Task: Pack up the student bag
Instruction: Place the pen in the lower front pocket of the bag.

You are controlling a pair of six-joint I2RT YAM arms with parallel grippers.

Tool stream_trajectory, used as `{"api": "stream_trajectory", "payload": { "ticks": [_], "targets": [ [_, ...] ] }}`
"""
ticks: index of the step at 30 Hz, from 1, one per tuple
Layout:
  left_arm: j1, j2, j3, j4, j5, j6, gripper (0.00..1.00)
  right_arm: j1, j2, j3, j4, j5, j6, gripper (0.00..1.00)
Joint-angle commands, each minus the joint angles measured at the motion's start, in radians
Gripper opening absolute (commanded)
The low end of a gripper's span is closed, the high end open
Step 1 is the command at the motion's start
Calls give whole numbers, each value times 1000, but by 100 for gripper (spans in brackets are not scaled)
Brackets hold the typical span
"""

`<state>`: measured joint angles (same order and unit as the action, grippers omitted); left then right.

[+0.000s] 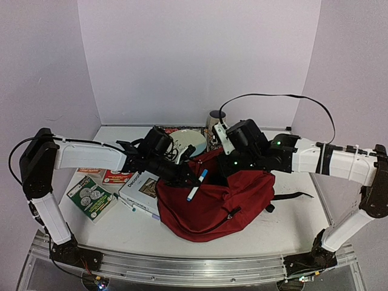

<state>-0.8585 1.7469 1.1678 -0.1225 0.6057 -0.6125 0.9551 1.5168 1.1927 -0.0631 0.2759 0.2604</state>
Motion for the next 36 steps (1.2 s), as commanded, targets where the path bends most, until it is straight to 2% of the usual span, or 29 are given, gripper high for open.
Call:
{"api": "stream_trajectory", "payload": {
  "ticks": [1,4,10,17,28,33,36],
  "targets": [
    [-1,33,55,56,5,-25,0,17,-4,39,100,-9,5,0],
    [4,47,65,90,-39,-65,0,28,-4,33,114,-13,11,0],
    [40,55,15,273,-69,-247,0,58,-2,13,146,-17,29,0],
    [41,70,56,309,-176,-363,0,88,9,2,179,-9,59,0],
    [-17,131,57,490,-258,-577,0,113,25,-4,241,14,104,0],
    [-42,170,94,516,-282,-598,9,116,29,-4,249,29,107,0],
    [-45,164,82,519,-292,-585,18,116,19,-12,249,58,105,0]
  ]
}}
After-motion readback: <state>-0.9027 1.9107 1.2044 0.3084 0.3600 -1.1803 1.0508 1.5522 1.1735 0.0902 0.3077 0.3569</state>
